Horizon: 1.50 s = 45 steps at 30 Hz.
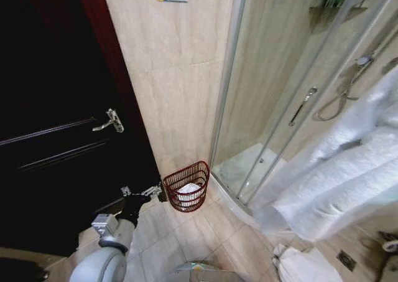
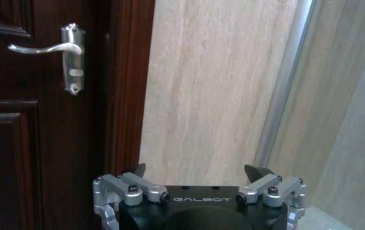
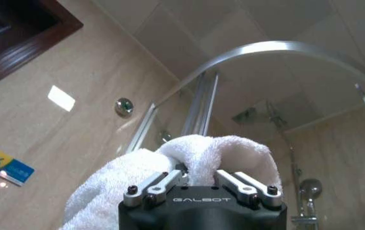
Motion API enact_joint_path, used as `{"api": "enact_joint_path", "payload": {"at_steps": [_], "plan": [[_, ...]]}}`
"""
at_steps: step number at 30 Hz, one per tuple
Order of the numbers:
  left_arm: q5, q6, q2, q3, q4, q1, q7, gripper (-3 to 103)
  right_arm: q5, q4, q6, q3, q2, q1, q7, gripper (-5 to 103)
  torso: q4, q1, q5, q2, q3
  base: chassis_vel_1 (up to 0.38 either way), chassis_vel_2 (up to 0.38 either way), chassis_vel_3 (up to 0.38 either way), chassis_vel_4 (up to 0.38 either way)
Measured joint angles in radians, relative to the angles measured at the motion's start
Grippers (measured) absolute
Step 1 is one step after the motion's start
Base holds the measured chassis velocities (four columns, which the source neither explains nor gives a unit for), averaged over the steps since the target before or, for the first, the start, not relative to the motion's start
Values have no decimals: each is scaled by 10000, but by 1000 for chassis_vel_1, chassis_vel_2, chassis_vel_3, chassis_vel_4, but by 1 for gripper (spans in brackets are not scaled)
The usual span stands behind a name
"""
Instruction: Discard the used towel into the hamper.
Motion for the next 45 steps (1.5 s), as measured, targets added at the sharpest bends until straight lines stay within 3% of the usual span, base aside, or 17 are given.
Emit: {"api": "enact_joint_path", "payload": {"at_steps": [34, 45], "plan": [[0, 0, 3, -3, 0, 0, 0, 100, 1619, -44, -263, -405, -1883, 952, -1024, 10, 5, -2, -9, 3, -1, 60, 59, 61, 62], [0, 0, 4, -4, 0, 0, 0, 100, 2286, -1458, -396, -1030, -2811, 1855, -1846, 10, 3, -1, -8, 2, -1, 90, 81, 83, 82]]}}
